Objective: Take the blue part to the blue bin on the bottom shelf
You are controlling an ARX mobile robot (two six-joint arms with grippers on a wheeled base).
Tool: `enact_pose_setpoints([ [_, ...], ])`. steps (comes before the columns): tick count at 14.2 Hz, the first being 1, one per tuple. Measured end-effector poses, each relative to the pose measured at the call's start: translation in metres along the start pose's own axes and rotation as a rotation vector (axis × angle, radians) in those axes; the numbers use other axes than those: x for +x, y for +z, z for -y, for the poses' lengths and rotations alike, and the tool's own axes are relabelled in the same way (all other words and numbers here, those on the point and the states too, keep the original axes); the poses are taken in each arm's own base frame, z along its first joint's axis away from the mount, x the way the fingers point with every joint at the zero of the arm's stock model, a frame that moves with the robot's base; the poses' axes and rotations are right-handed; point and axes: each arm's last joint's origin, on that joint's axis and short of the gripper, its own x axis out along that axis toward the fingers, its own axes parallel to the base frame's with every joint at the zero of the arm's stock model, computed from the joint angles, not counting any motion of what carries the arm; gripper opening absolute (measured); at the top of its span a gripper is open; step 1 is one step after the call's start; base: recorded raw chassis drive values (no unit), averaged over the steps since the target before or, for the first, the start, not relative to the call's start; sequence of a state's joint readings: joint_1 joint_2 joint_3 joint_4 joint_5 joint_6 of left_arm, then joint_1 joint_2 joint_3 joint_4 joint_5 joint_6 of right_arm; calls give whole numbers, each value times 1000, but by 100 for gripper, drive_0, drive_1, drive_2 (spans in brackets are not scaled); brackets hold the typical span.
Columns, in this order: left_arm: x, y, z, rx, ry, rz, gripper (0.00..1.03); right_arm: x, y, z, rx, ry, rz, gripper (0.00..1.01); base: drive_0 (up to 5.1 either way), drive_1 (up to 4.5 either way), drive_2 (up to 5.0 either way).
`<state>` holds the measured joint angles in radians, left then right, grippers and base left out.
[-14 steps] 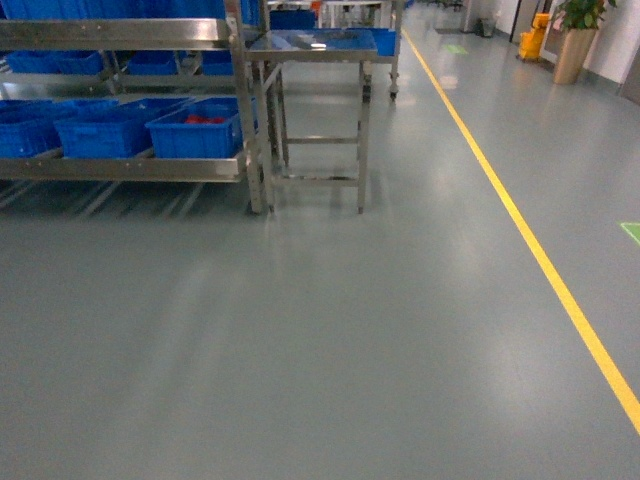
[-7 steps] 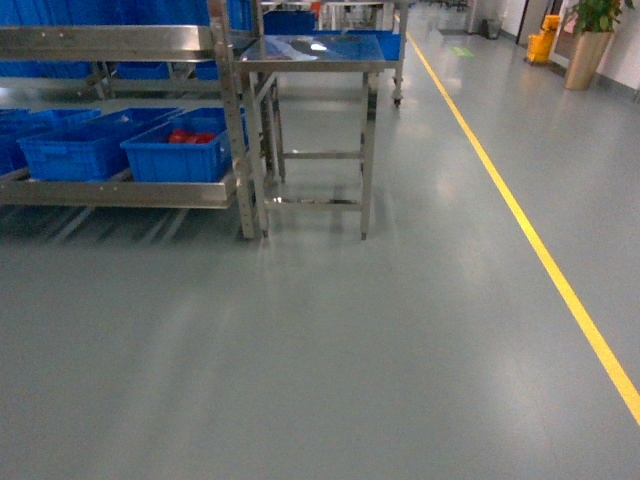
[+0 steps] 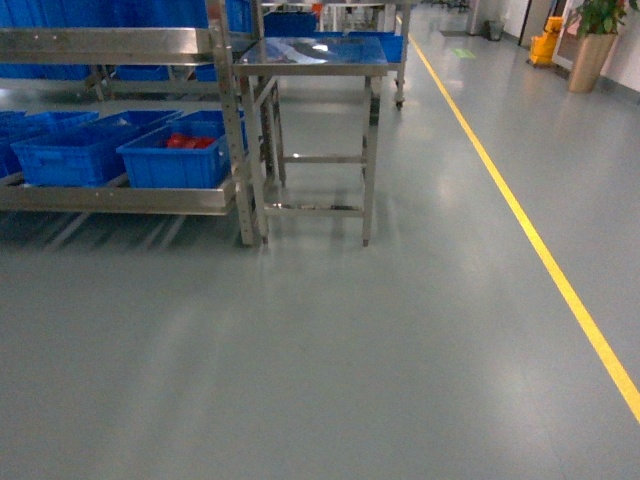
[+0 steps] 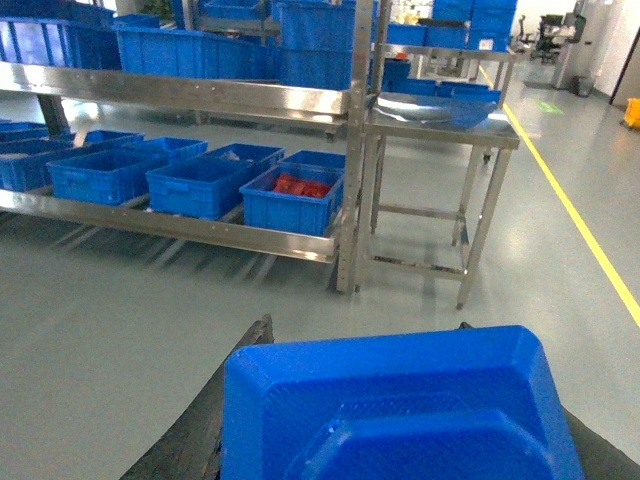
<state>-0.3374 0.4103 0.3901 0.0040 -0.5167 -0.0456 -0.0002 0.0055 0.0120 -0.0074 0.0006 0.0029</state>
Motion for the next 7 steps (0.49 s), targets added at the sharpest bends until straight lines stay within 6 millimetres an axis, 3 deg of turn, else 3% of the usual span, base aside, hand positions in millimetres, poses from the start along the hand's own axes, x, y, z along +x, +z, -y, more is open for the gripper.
enact_pose_setpoints([
  [7, 0, 0, 0, 1, 0, -1, 44, 0, 0, 0, 0, 0, 4, 98, 6, 435, -422],
])
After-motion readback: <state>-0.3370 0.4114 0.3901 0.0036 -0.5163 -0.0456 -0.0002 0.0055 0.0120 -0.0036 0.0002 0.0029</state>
